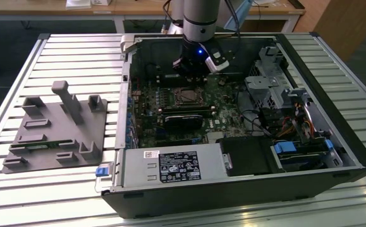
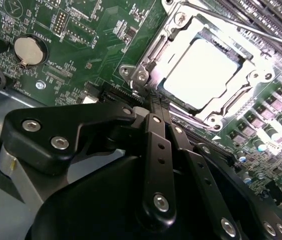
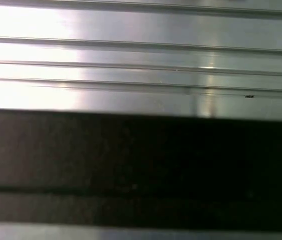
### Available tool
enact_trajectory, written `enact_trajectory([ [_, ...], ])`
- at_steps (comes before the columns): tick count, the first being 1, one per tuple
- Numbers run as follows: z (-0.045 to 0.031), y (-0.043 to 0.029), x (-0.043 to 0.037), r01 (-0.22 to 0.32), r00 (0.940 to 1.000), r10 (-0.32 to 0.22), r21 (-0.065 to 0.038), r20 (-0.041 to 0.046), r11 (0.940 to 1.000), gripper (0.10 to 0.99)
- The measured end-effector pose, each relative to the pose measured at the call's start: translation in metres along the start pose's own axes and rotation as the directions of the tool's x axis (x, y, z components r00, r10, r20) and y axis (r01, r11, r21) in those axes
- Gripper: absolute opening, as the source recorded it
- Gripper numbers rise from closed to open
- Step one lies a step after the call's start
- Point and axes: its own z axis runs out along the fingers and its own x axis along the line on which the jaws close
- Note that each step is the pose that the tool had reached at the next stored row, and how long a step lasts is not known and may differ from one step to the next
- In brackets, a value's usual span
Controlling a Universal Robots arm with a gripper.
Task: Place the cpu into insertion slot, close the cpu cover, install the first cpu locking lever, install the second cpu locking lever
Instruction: 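Install the first cpu locking lever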
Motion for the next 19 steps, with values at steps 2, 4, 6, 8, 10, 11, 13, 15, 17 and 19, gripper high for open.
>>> enact_trajectory([
  [2,0.0004,0.0,0.0,0.0,1.0,0.0,0.006,-0.0003,1.0,0.106],
  [4,0.0008,0.0,0.0,0.0,1.0,0.0,0.009,-0.0003,1.0,0.106],
  [6,0.0011,0.0,0.0,0.0,1.0,0.0,0.014,-0.0004,0.9999,0.106],
  [8,0.0015,0.0,0.0,0.0,1.0,0.0,0.018,-0.0005,0.9998,0.106],
  [10,0.0021,-0.0001,0.0,0.0,1.0,0.0,0.024,-0.0005,0.9997,0.106],
  [11,0.0024,-0.0001,0.0001,0.0,1.0,0.0,0.027,-0.0007,0.9996,0.106],
  [13,0.0035,-0.0001,0.0001,0.0,1.0,0.0,0.031,-0.0011,0.9995,0.106],
  [15,0.0047,0.0005,0.0,0.0,1.0,0.0,0.032,-0.0014,0.9995,0.106],
  [17,0.0059,0.0017,-0.0003,0.0,1.0,0.0,0.032,-0.0013,0.9995,0.106],
  [19,0.0068,0.0031,-0.0007,0.0,1.0,0.0,0.032,-0.001,0.9995,0.106],
])
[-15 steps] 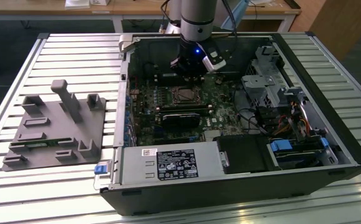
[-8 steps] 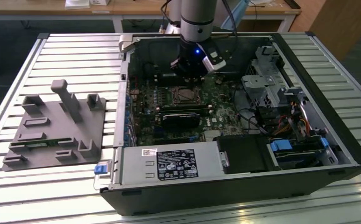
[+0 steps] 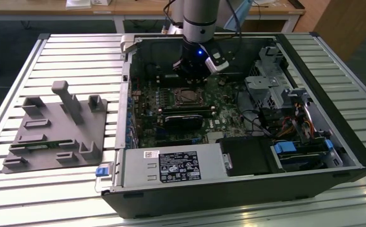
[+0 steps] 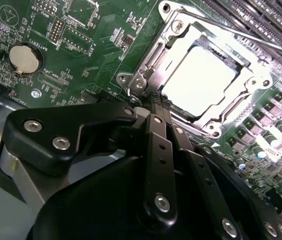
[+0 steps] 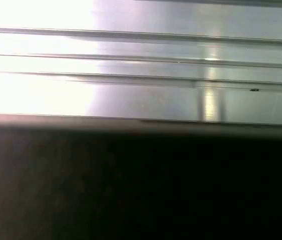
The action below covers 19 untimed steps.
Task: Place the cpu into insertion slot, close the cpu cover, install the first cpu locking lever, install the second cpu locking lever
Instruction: 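Install the first cpu locking lever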
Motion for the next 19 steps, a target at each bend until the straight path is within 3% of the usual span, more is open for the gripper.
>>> enact_trajectory([
  [8,-0.0011,0.0019,-0.0001,0.001,1.0,-0.001,-0.001,0.0004,1.0,0.106],
  [15,-0.0163,0.0021,-0.0003,0.001,1.0,-0.001,0.0,0.0002,1.0,0.106],
  [19,-0.0178,0.0018,-0.0004,0.001,1.0,-0.001,0.0,0.0004,1.0,0.106],
])
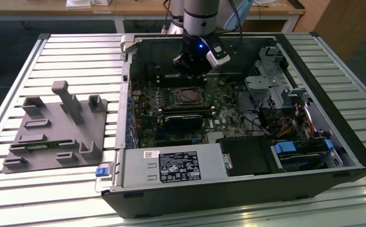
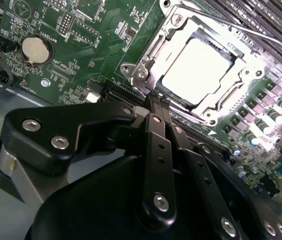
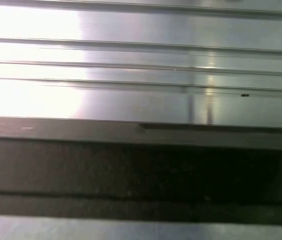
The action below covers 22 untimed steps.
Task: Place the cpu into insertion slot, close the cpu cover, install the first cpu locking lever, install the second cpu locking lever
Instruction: 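Install the first cpu locking lever, then install the second cpu locking lever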
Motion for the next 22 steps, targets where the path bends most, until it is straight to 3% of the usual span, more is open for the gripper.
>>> enact_trajectory([
  [22,0.0,-0.0057,0.0001,0.0,1.0,0.0,0.0,-0.0001,1.0,0.106],
])
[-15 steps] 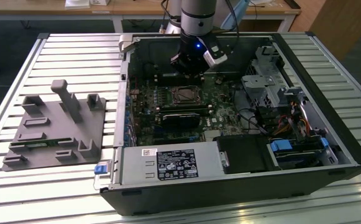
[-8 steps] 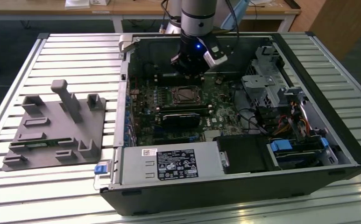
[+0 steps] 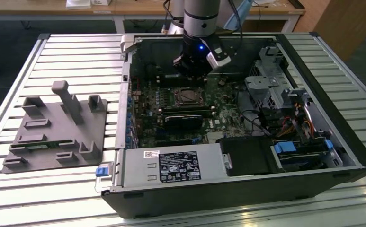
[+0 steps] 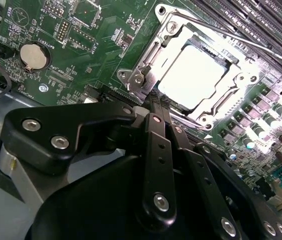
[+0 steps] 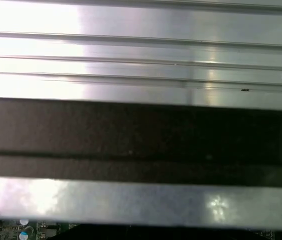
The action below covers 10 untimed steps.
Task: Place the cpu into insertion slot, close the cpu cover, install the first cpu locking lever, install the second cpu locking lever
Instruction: 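Install the second cpu locking lever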
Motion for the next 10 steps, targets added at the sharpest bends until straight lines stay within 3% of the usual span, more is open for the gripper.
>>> enact_trajectory([
  [10,-0.0001,-0.0024,0.0,0.0,1.0,0.0,0.0,-0.0001,1.0,0.106],
])
